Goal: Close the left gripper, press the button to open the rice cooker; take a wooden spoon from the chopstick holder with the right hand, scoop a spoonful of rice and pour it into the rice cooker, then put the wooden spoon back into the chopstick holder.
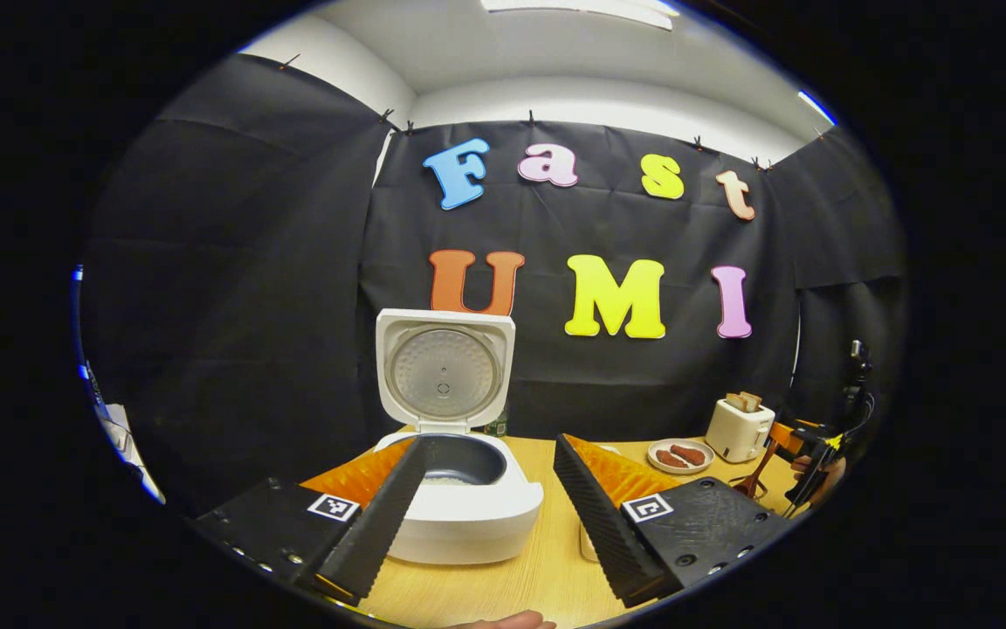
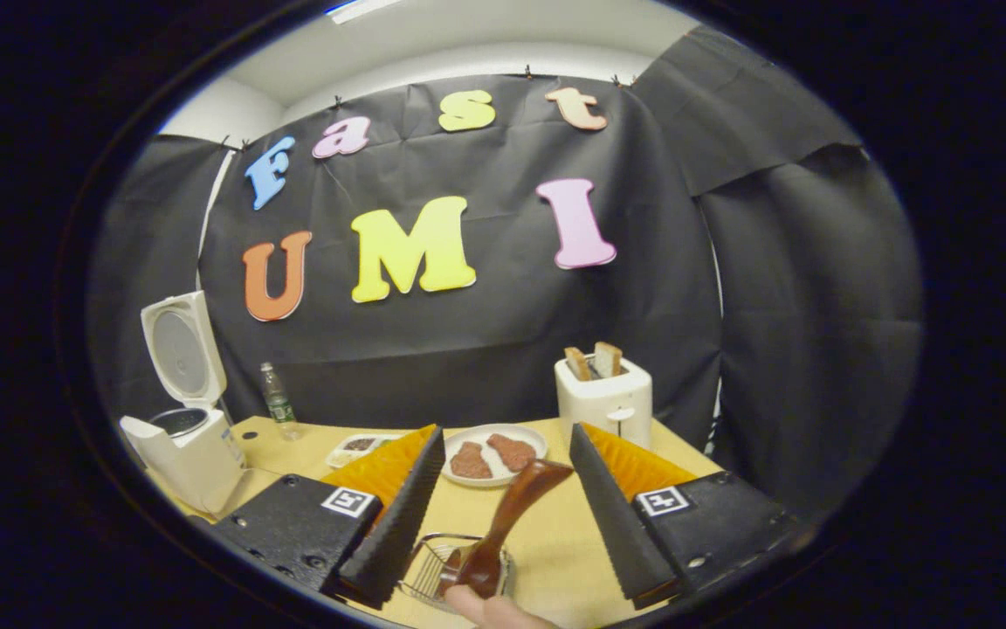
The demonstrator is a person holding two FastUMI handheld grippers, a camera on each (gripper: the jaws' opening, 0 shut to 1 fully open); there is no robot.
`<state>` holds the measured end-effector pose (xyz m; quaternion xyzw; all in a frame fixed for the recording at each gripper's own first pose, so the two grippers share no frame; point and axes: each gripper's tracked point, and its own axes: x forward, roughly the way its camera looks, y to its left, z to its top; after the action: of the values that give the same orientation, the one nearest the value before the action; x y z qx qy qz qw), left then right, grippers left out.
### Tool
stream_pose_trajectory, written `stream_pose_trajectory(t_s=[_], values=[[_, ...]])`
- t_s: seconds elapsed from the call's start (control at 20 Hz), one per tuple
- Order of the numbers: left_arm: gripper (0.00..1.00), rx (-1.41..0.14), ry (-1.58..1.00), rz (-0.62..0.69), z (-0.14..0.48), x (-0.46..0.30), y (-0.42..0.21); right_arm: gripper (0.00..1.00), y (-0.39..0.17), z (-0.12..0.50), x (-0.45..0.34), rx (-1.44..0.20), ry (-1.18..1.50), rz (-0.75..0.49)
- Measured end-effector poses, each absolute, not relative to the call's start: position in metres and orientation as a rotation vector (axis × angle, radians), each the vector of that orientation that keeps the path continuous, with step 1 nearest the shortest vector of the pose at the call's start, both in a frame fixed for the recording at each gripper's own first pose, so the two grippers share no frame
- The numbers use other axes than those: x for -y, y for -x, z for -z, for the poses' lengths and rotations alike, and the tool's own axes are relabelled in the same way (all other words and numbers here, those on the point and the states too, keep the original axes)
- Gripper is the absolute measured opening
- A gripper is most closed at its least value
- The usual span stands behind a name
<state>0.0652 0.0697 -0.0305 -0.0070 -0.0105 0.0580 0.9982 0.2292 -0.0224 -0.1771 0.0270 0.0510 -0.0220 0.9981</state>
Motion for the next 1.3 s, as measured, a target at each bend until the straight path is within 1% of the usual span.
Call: stream_pose_trajectory(t_s=[0.1,0.25,0.45,0.7,0.9,1.05,1.15,1.3], values=[[0.94,0.024,0.017,-0.115,0.023,-0.075,-0.077,1.00,-0.215,0.167,0.028,-0.088,-0.032,0.068],[0.94,-0.004,-0.001,-0.157,0.017,-0.092,-0.098,1.00,-0.195,0.159,0.025,-0.087,-0.026,0.051],[0.94,0.002,-0.020,-0.192,-0.009,-0.107,-0.126,1.00,-0.164,0.159,0.001,-0.098,-0.038,-0.038],[0.94,0.034,-0.018,-0.208,-0.047,-0.121,-0.163,1.00,-0.145,0.158,-0.013,-0.100,-0.035,-0.088],[0.94,0.097,0.004,-0.221,-0.083,-0.133,-0.195,1.00,-0.135,0.159,-0.027,-0.101,-0.015,-0.125],[0.94,0.135,-0.008,-0.220,-0.103,-0.146,-0.227,1.00,-0.127,0.157,-0.049,-0.080,-0.030,-0.162],[0.93,0.164,0.012,-0.207,-0.112,-0.154,-0.255,1.00,-0.122,0.160,-0.072,-0.074,-0.023,-0.210],[0.94,0.138,0.013,-0.239,-0.103,-0.175,-0.299,1.00,-0.126,0.166,-0.095,-0.072,-0.007,-0.241]])
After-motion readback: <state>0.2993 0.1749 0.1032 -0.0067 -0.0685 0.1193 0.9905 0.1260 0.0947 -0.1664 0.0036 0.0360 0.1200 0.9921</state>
